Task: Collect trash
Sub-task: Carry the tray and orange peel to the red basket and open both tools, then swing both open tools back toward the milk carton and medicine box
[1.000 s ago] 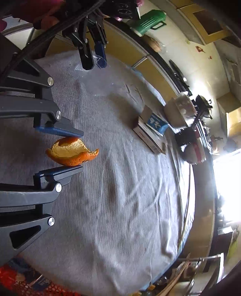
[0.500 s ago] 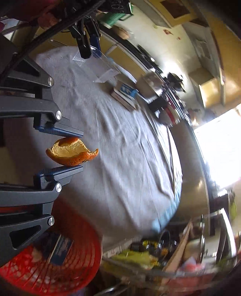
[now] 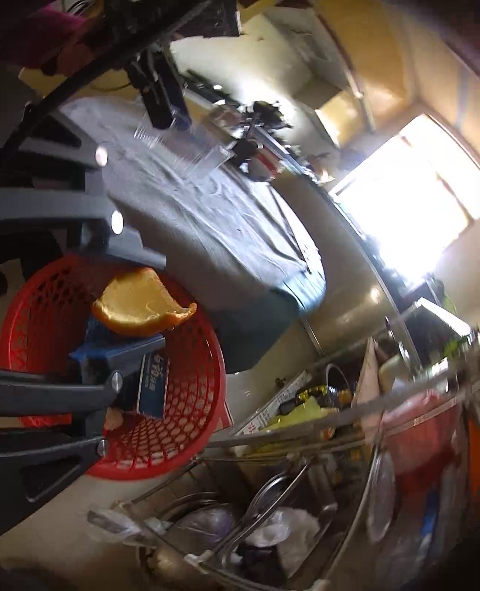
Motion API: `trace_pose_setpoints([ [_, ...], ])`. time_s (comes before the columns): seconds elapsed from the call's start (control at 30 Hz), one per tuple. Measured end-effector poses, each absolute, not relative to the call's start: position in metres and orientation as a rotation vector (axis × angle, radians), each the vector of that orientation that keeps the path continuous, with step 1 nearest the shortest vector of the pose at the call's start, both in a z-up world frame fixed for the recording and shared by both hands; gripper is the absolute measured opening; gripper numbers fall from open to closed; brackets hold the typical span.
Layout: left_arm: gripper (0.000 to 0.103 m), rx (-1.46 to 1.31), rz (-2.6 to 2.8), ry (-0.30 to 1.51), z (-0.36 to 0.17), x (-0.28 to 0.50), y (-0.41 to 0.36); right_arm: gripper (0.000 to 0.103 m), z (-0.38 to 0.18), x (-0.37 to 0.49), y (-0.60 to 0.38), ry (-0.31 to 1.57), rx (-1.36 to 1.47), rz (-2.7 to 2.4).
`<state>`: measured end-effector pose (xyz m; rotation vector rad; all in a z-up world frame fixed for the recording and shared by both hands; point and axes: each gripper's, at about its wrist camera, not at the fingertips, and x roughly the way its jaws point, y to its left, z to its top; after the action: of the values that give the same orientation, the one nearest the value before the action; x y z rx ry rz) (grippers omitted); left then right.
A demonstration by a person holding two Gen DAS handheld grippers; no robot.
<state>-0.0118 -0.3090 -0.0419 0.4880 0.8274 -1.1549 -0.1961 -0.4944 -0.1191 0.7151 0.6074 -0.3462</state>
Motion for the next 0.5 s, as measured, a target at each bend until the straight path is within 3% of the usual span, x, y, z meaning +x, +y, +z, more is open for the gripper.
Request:
trace_pose_setpoints([
  [0.2,0.062,0.499,-1.170,0.855,-0.047,-0.017,-0.321,0.073,-0.110,-0.210,-0.504,0.529,0.723,-0.381],
  [0.5,0.062,0.434,-1.018,0.855,-0.051,0.015,-0.268,0.073,-0.110,-0.187,-0.485,0.558,0.686,-0.349],
])
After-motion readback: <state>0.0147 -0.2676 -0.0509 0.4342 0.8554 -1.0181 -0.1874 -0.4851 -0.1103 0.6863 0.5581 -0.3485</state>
